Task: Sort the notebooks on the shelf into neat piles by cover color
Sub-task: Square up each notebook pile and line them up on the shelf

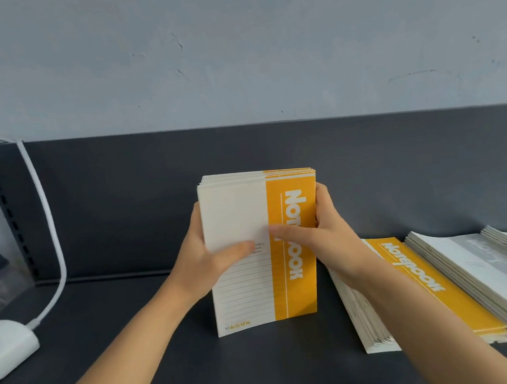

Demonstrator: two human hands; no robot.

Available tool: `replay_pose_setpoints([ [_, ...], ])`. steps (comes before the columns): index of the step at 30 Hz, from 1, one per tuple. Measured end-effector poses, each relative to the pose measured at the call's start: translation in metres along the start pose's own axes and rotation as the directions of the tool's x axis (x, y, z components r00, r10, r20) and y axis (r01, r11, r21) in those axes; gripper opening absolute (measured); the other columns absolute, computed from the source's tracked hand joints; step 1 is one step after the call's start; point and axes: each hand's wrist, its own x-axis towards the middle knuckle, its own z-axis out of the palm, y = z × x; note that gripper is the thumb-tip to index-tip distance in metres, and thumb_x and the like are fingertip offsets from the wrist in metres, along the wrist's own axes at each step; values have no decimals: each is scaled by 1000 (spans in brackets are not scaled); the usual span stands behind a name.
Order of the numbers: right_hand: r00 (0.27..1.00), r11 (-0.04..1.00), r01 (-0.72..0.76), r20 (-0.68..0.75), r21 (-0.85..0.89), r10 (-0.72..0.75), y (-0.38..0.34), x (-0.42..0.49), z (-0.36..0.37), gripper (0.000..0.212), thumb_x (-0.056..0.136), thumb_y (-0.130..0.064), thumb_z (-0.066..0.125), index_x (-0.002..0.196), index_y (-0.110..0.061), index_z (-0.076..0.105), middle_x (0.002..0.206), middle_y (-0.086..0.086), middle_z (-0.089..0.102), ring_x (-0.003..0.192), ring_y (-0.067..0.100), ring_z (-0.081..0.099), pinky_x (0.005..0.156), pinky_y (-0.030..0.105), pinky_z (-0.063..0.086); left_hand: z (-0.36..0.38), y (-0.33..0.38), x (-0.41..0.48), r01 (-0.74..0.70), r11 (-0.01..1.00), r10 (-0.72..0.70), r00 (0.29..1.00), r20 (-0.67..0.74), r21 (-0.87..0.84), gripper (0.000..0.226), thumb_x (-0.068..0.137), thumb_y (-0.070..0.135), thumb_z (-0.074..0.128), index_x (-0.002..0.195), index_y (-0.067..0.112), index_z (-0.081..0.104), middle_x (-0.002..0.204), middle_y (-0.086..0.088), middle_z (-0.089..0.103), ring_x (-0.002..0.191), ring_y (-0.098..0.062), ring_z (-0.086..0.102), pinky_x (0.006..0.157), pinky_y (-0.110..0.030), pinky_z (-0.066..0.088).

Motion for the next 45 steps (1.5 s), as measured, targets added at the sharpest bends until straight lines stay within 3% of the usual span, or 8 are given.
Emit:
replay_pose_setpoints([
  [5, 999, 994, -44, -25, -97, 42, -1, 0, -7, 40, 82, -22, 71, 116, -26, 49, 110, -9, 65, 94, 11, 67, 79, 32, 57, 2, 4, -8, -14, 993, 33, 986, -163, 116, 67, 57, 38, 83, 115, 26, 52, 106, 12, 66, 99, -4, 65, 71, -23, 57],
  [12, 977, 933, -208, -112, -292, 183, -1, 3, -28, 42, 82, -38, 70, 115, -15, 60, 112, -3, 68, 97, 16, 68, 89, 38, 55, 9, 5, -1, 608, 771, -591, 794, 143, -191, 55, 63, 14, 83, 115, 7, 66, 103, -16, 73, 93, -34, 71, 78, -44, 56],
  [18, 949, 560, -315, -256, -767, 183, 5, 3, -102, 45, 81, -30, 65, 113, 1, 59, 113, 18, 64, 105, 33, 59, 87, 39, 50, 21, -14, 2, 765, 644, -763, 642, 69, -2, 35, 74, 10, 79, 107, 2, 70, 94, -15, 75, 89, -32, 72, 84, -43, 55],
  [23, 957, 357, -209, -115, -911, 266, 24, -30, -138, 45, 89, -42, 58, 127, -18, 56, 124, -2, 61, 110, 17, 58, 84, 26, 44, 16, -8, 12, 698, 579, -739, 668, -90, 422, 59, 63, 46, 85, 105, 9, 66, 97, -6, 73, 91, -22, 70, 78, -34, 54],
  [27, 948, 402, -105, 30, -910, 317, 35, -62, -137, 50, 91, -61, 40, 126, -26, 49, 128, -4, 54, 117, 18, 52, 93, 30, 42, 41, 26, -5, 265, 142, -443, 879, -178, 954, 89, 74, 83, 45, 137, 20, 45, 141, -1, 46, 128, -23, 44, 98, -36, 40],
  [34, 964, 373, 35, 130, -927, 231, 68, -84, -114, 138, 41, -79, -39, 148, -12, 18, 155, 8, 20, 144, 25, 15, 116, 42, 9, 121, 46, -53, -57, 276, -443, 879, 179, 959, 104, 63, 87, 2, 154, 36, 8, 160, 10, 20, 146, -14, 20, 117, -35, 18],
  [40, 971, 344, 32, 111, -938, 212, 73, -84, -114, 138, 38, -77, -39, 147, -14, 19, 153, 7, 22, 142, 29, 18, 115, 44, 12, 128, 36, -51, 10, 265, -478, 870, 123, 964, 80, 83, 80, 13, 149, 38, 26, 156, 12, 27, 141, -15, 26, 112, -35, 27],
  [45, 972, 339, 41, 117, -940, 205, 68, -85, -114, 122, 53, -75, -34, 148, -16, 16, 155, 6, 18, 143, 28, 18, 115, 41, 21, 160, 46, -42, 159, 525, -381, 923, 64, 836, 53, 86, 71, 41, 98, 25, 65, 104, 9, 59, 107, -14, 47, 87, -30, 43],
])
